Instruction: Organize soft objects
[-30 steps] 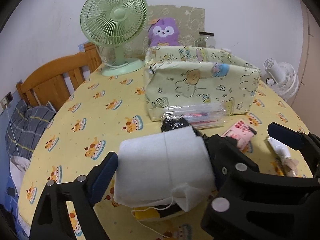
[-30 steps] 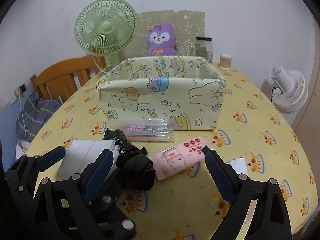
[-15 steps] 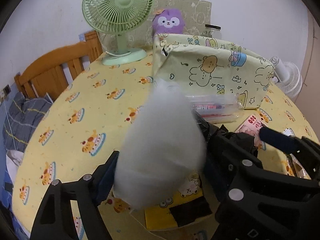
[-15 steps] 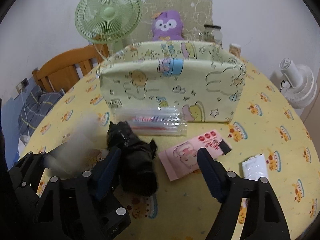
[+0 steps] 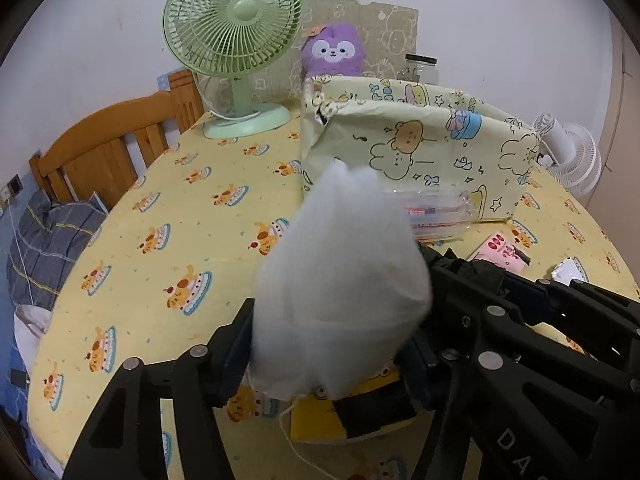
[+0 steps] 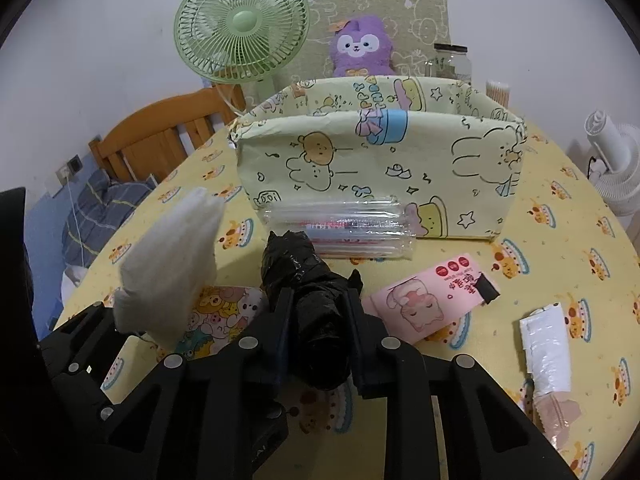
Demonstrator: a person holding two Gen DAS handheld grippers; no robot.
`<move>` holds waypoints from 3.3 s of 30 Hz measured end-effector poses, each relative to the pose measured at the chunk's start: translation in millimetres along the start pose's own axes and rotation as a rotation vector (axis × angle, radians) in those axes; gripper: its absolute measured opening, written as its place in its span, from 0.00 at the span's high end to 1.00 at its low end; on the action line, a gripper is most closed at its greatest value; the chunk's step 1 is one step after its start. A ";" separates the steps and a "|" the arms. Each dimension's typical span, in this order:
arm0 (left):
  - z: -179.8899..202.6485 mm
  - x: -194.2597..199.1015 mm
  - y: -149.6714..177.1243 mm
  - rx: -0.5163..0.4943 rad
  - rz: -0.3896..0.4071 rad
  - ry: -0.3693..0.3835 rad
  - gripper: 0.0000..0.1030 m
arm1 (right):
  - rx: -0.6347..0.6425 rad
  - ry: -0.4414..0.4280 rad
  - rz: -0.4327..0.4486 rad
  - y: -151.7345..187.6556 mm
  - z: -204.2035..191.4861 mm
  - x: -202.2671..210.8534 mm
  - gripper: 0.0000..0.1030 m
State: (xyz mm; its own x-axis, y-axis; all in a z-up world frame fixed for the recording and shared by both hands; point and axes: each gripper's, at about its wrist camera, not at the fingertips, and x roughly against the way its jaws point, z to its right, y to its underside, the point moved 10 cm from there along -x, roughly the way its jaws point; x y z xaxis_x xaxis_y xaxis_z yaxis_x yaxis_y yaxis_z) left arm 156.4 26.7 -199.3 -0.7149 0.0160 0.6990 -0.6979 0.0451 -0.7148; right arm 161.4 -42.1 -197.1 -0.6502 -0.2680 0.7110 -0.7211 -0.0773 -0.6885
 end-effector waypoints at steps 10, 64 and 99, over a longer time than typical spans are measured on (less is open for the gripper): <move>6.1 18.7 -9.7 -0.004 0.052 0.011 0.68 | -0.006 -0.003 0.051 -7.5 3.4 19.1 0.75; 50.3 102.5 -76.1 0.012 0.186 0.070 0.81 | -0.038 0.050 0.190 -67.3 29.5 128.7 0.75; 57.4 86.9 -152.5 -0.022 0.277 0.047 0.81 | -0.001 0.094 0.266 -147.9 52.0 118.0 0.75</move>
State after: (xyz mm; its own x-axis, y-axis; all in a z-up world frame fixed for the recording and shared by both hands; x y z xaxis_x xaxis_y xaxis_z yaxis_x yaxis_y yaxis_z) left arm 198.3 -36.1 -30.8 -0.8753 0.0775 0.4773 -0.4744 0.0541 -0.8787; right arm 203.8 -112.2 -18.8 -0.8362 -0.1882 0.5152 -0.5220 -0.0152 -0.8528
